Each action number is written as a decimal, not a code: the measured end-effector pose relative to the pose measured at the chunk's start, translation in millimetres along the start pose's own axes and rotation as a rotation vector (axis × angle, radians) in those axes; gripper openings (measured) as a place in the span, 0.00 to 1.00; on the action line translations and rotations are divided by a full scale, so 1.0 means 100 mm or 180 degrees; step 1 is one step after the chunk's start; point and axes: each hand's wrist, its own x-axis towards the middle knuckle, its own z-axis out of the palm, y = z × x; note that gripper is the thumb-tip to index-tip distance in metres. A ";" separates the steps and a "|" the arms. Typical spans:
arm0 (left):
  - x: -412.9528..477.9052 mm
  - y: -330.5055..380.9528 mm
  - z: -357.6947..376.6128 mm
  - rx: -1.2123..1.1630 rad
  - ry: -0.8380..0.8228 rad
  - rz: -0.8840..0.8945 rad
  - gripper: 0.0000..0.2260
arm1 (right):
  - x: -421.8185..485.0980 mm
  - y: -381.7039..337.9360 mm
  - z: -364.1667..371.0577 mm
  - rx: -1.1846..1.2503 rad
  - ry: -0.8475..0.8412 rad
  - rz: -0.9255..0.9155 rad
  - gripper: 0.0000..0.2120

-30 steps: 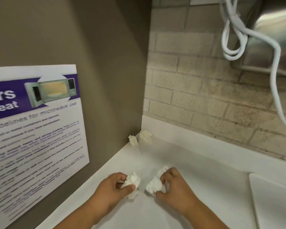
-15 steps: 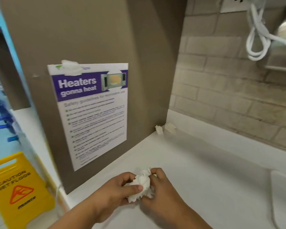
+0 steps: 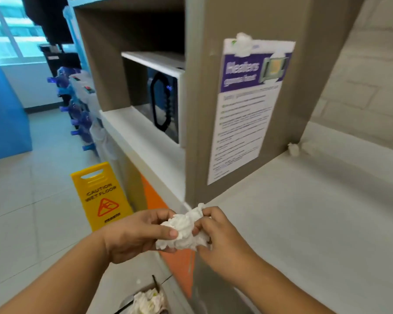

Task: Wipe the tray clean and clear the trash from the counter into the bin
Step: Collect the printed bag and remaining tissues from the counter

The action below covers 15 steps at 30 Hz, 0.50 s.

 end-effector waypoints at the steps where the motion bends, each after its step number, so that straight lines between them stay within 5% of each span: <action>1: -0.11 -0.09 -0.14 -0.0025 0.0055 -0.0090 0.24 | 0.03 -0.05 0.19 0.0021 -0.0059 0.0054 0.10; 7: -0.49 -0.93 -0.89 0.0302 0.0877 -0.0649 0.19 | 0.13 -0.05 1.39 0.0096 -0.0591 0.0575 0.13; 11: -0.40 -1.65 -1.22 0.1040 0.1643 -0.0919 0.13 | 0.11 0.24 2.01 0.0028 -0.0928 0.1026 0.16; 15: -0.16 -2.35 -1.43 0.2090 0.1748 -0.1006 0.12 | 0.12 0.68 2.50 -0.0013 -0.1211 0.1351 0.18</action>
